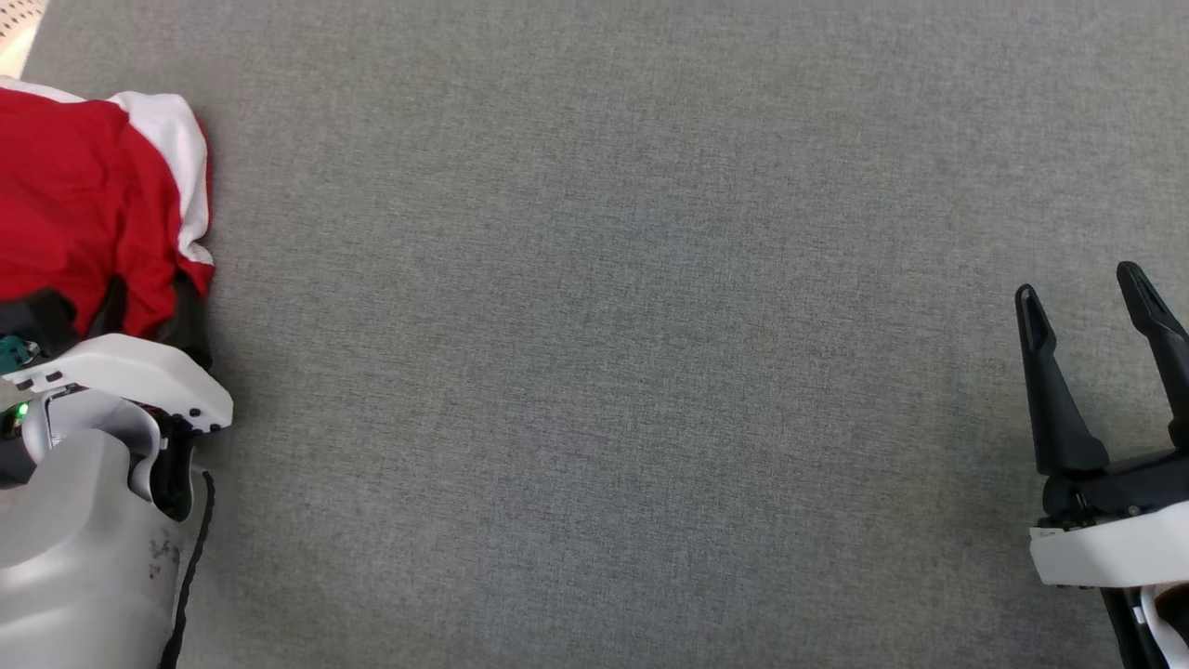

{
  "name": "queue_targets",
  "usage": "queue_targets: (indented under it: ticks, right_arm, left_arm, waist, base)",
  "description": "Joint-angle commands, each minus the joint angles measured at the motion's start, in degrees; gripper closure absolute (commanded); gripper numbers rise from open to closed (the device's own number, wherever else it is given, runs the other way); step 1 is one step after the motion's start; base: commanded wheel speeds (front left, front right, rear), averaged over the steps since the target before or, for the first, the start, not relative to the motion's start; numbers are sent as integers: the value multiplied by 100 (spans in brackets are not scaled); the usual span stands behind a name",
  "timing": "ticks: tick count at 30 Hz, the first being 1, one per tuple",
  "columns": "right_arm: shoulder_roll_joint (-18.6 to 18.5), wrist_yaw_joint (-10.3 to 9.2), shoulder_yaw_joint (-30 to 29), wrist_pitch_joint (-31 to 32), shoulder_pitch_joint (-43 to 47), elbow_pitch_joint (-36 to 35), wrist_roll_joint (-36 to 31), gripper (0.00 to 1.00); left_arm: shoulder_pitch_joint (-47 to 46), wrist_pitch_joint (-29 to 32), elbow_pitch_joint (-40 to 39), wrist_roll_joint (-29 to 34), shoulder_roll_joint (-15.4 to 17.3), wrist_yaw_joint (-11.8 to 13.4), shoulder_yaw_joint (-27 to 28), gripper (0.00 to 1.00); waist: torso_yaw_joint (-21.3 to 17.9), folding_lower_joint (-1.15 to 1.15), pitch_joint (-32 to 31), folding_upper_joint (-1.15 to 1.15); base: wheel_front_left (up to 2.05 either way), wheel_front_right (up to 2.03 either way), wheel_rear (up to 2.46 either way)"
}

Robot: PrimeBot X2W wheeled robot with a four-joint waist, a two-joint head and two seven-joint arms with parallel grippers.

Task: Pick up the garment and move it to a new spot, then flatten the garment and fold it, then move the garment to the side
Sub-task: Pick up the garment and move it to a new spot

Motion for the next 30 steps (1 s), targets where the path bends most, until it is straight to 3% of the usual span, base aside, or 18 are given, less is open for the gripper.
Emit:
queue_targets:
  ticks: [1,2,7,15,22,30]
  right_arm:
    - [-14,-4,-10,-57,-73,25,-4,0]
    - [-9,-3,-4,-70,-96,37,-1,0]
    - [40,-3,-25,-163,-106,142,39,0]
    - [161,-3,-29,-377,24,406,76,0]
    - [270,-3,105,-537,255,710,175,0]
    - [387,-3,192,-635,569,877,288,0]
  left_arm:
    - [-207,-14,275,-81,63,-21,61,54]
    - [-232,-16,433,-95,69,-46,56,100]
    - [-296,-80,588,-47,183,-82,75,100]
    - [399,-97,-1126,387,355,142,673,100]
    - [1520,-99,-2804,984,5,157,953,100]
    - [2773,-99,-4127,1393,-617,33,468,100]
  waist:
    - [-70,0,106,0]
    - [-80,0,107,0]
    - [-108,0,-11,0]
    - [-185,0,-686,0]
    - [-464,0,-1510,0]
    - [-898,0,-2037,0]
  base:
    - [0,0,0]
    - [0,0,0]
    - [0,0,0]
    - [0,0,0]
    - [0,0,0]
    - [0,0,0]
